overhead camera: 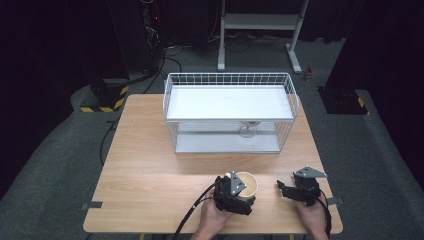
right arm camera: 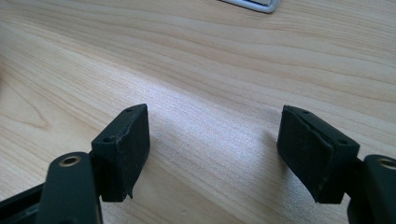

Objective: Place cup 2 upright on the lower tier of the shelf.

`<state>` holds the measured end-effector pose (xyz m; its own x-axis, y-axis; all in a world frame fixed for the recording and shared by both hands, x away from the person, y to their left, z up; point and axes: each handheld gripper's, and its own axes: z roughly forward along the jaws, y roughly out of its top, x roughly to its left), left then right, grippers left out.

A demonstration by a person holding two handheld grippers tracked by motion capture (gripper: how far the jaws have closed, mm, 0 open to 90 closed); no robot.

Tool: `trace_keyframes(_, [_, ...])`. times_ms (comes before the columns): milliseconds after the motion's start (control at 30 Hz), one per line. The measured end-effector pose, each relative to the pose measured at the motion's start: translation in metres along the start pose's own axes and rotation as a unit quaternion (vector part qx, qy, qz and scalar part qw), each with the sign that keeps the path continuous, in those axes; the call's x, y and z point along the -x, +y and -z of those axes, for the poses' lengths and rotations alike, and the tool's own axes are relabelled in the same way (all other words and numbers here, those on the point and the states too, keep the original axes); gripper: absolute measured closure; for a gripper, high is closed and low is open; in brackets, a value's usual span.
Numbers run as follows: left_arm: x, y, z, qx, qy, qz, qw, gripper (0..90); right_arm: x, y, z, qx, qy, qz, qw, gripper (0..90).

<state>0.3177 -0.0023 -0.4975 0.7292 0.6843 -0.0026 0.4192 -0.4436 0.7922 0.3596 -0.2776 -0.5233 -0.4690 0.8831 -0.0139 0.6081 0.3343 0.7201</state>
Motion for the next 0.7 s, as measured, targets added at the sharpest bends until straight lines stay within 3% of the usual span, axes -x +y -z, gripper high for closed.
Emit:
trace_keyframes(167, [-0.004, 0.005, 0.007, 0.006, 0.004, -0.007, 1.0, 8.2, 0.0, 0.0, 0.0, 0.0, 0.0, 0.001, 1.0, 25.5])
trace_keyframes(367, [-0.012, 0.009, 0.017, 0.011, 0.004, 0.0, 0.9999, 8.2, 0.0, 0.0, 0.0, 0.0, 0.0, -0.001, 1.0, 25.5])
trace_keyframes(700, [-0.023, 0.01, 0.017, 0.01, 0.007, 0.014, 0.9998, 8.3, 0.0, 0.0, 0.0, 0.0, 0.0, 0.0, 1.0, 25.5])
